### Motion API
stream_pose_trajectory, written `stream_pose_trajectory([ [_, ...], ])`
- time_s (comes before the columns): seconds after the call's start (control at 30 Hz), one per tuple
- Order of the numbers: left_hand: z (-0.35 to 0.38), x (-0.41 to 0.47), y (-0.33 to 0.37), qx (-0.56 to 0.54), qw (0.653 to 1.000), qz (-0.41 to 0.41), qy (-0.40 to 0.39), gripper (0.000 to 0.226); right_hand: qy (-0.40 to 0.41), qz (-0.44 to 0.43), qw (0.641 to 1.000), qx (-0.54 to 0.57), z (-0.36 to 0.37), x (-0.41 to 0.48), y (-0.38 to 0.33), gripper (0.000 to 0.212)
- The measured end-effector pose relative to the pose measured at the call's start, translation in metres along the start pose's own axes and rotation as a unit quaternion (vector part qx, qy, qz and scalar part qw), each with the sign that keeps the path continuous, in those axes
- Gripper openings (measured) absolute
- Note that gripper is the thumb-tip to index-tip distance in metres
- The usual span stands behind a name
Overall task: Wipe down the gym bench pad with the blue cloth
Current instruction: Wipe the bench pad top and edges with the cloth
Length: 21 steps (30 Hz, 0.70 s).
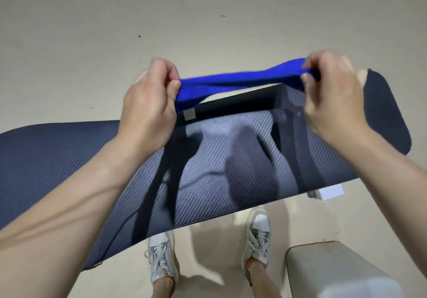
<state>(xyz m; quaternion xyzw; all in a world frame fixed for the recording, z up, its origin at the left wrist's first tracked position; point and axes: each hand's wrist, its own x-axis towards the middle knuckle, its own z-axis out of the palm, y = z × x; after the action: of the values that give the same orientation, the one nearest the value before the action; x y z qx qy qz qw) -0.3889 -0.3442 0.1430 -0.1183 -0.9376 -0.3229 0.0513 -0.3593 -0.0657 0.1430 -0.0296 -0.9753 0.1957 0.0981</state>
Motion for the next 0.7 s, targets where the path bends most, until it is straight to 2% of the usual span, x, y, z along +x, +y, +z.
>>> stream_pose_trajectory([
  [0.07,0.007,-0.023,-0.005,0.034,0.996,0.039,-0.073,0.008,-0.051,0.008,0.998,-0.030,0.002,-0.031,0.008,0.013],
  [0.13,0.017,-0.053,-0.013,0.092,0.976,0.045,-0.191,0.013,-0.148,0.017,0.986,-0.081,0.009,-0.067,0.018,0.010],
  [0.2,0.028,-0.081,-0.019,0.155,0.935,0.035,-0.317,0.005,-0.263,-0.003,0.947,-0.182,0.019,-0.105,0.025,0.007],
  [0.23,0.033,-0.091,-0.020,0.185,0.914,0.038,-0.360,0.007,-0.298,-0.016,0.931,-0.211,0.023,-0.118,0.028,0.007],
  [0.27,0.036,-0.098,-0.021,0.220,0.896,0.044,-0.384,0.019,-0.308,-0.025,0.926,-0.217,0.024,-0.124,0.028,0.008],
  [0.3,0.041,-0.103,-0.019,0.240,0.888,0.051,-0.389,0.029,-0.294,-0.033,0.933,-0.202,0.025,-0.125,0.027,0.010],
  [0.4,0.060,-0.104,-0.007,0.168,0.943,0.043,-0.285,0.037,-0.249,-0.095,0.957,-0.112,0.037,-0.107,0.009,0.030],
  [0.47,0.078,-0.095,0.000,0.130,0.961,-0.010,-0.244,0.035,-0.255,-0.167,0.948,-0.087,0.057,-0.094,-0.006,0.042],
  [0.57,0.106,-0.089,0.006,0.154,0.958,-0.107,-0.217,0.041,-0.307,-0.247,0.915,-0.088,0.092,-0.090,-0.007,0.050],
  [0.63,0.118,-0.098,0.009,0.186,0.955,-0.103,-0.205,0.051,-0.320,-0.269,0.903,-0.103,0.107,-0.086,0.007,0.052],
  [0.7,0.130,-0.103,0.010,0.204,0.953,-0.094,-0.205,0.060,-0.311,-0.259,0.908,-0.107,0.112,-0.082,0.021,0.052],
])
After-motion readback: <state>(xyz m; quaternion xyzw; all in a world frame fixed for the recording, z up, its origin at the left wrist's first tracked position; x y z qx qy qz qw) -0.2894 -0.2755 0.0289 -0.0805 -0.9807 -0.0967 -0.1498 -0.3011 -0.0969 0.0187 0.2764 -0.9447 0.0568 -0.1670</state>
